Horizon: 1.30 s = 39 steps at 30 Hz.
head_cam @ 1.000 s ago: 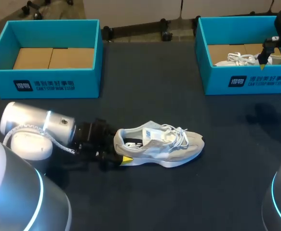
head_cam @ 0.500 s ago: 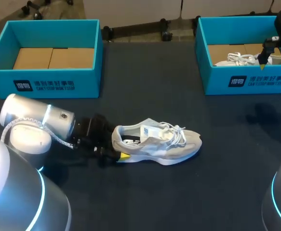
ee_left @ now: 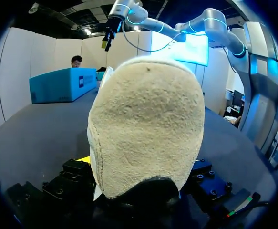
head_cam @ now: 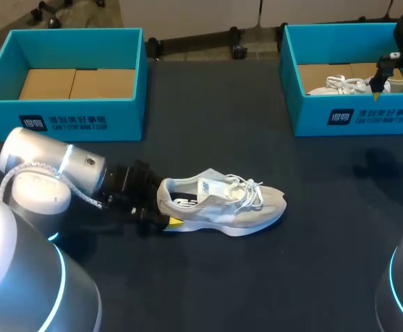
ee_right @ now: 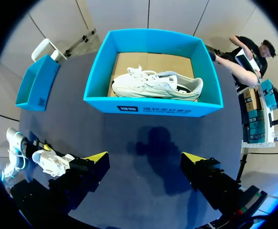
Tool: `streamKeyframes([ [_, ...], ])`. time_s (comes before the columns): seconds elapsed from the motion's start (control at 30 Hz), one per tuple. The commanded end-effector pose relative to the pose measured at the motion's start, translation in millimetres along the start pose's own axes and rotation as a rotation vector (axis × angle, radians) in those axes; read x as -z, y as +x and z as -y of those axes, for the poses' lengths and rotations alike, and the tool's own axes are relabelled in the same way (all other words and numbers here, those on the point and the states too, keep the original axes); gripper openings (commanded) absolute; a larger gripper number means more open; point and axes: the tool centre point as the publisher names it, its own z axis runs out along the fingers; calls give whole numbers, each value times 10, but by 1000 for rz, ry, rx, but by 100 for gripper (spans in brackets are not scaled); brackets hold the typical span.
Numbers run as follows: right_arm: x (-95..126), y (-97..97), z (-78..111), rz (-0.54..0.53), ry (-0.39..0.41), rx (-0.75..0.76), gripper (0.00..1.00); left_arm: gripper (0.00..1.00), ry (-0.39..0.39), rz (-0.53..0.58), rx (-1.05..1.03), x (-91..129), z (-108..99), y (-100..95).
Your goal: Take the shoe out of the shoebox, open the shoe tongue, remove and reinsert the insole, then place the shoe into the shoebox
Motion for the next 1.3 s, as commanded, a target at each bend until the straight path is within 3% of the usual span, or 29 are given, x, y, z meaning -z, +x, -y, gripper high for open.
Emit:
streamKeyframes([
  [0.03, -3, -1, 7, -1, -2, 0, 100, 0, -2, 1, 0, 26, -39, -3],
  [0.6, -3, -1, 7, -1, -2, 0, 100, 0, -2, 1, 0, 26, -39, -3],
  [0.83, 38, 38, -58, -16, -4, -78, 100, 0, -2, 1, 0, 26, -39, -3],
  [1.3, -79, 138, 18, -58, 31, -129, 100, 0, -39, 37, -47, 31, 70, -38],
])
